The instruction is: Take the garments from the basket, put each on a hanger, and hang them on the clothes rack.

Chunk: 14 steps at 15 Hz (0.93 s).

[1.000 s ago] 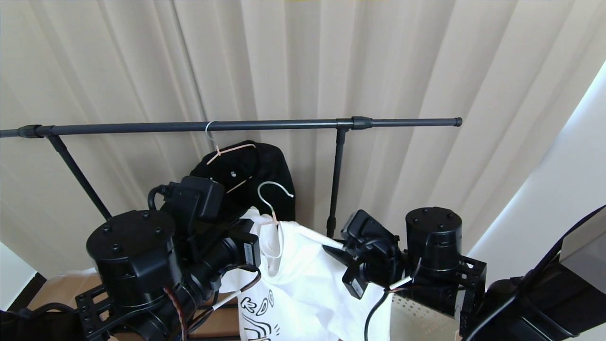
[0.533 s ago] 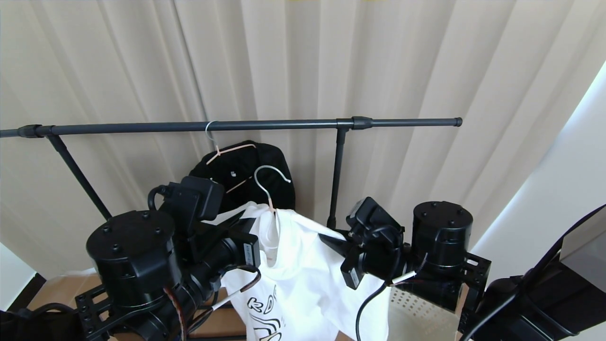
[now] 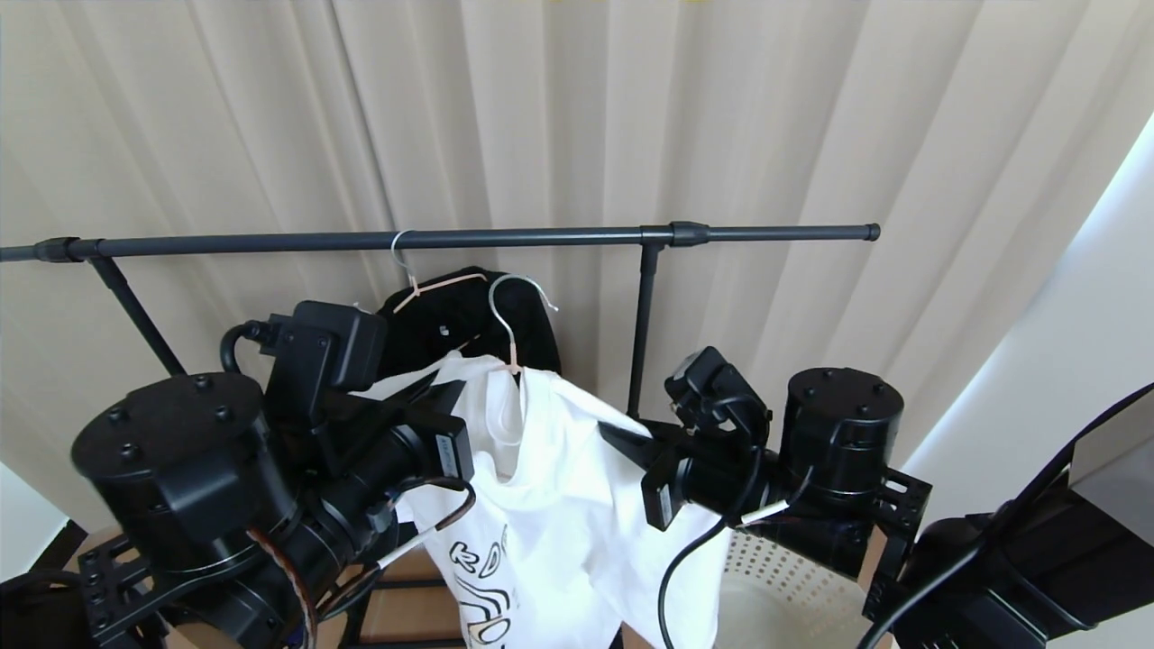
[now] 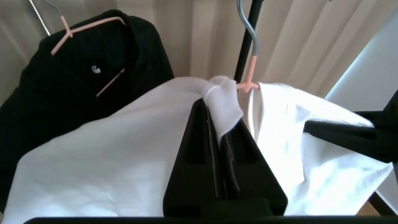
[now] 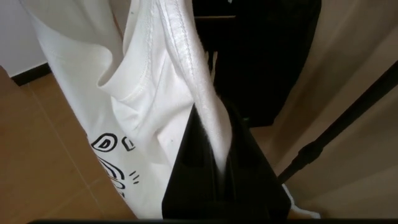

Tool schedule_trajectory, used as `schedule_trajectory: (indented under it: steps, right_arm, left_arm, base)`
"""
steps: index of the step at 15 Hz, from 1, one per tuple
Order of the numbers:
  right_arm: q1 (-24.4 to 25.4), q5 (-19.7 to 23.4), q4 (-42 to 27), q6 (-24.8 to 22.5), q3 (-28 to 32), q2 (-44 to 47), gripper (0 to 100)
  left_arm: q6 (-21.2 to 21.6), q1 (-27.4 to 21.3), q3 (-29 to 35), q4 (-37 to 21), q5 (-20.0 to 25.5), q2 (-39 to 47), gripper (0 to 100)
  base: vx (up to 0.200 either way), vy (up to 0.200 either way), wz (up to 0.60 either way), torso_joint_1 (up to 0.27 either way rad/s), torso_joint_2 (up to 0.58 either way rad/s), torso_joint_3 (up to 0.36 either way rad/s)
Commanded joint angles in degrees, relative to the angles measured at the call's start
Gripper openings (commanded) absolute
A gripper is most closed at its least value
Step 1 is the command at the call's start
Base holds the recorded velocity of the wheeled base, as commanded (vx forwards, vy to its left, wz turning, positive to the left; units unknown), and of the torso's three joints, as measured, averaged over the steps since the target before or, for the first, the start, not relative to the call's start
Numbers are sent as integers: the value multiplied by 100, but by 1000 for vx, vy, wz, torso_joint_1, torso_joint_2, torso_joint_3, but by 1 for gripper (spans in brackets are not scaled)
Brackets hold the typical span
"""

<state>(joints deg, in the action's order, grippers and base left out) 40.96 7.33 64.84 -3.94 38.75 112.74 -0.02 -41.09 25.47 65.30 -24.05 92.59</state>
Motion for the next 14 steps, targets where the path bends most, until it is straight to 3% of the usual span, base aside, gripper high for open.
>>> schedule_trajectory:
  steps: [1, 14]
  right_arm:
    - [8, -3, 204, 25, 9, 3, 0]
    - [123, -38, 793, 192, -35, -94, 0]
  left_arm:
    - [11, 40, 2, 0, -38, -127, 0]
    - [11, -232, -138, 0, -47, -57, 0]
  base:
    - [0, 0, 0, 0, 0, 0]
    - [0, 0, 0, 0, 0, 0]
